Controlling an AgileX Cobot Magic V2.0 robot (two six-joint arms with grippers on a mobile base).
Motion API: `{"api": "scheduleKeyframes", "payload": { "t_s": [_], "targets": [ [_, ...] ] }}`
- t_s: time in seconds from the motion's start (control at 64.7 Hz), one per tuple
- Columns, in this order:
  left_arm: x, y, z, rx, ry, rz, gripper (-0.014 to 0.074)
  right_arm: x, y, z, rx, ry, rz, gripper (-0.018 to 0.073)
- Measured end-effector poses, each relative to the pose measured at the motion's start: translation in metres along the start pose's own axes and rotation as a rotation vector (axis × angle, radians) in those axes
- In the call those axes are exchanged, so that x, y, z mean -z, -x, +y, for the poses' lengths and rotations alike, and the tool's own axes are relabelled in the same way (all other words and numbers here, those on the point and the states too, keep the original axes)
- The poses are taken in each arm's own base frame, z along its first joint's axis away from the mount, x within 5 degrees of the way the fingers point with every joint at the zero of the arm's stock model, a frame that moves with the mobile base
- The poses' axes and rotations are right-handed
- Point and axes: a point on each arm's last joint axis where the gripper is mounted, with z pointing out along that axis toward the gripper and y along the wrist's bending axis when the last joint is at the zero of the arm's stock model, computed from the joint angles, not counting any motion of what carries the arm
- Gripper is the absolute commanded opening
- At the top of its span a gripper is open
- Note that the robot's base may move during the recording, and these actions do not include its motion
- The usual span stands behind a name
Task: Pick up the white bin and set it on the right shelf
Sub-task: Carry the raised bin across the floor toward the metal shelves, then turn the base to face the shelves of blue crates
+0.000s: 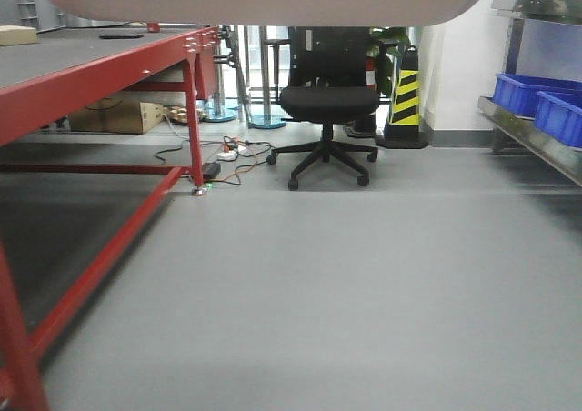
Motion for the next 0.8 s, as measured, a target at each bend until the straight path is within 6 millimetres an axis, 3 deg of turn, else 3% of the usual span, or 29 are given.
{"api": "scheduleKeyframes", "payload": {
  "t_s": [0.804],
  "targets": [
    [0.0, 0.0, 0.0, 0.002, 0.0, 0.0, 0.0187, 0.0, 0.0, 0.0, 0.0, 0.0, 0.0, 0.0351]
  ]
}}
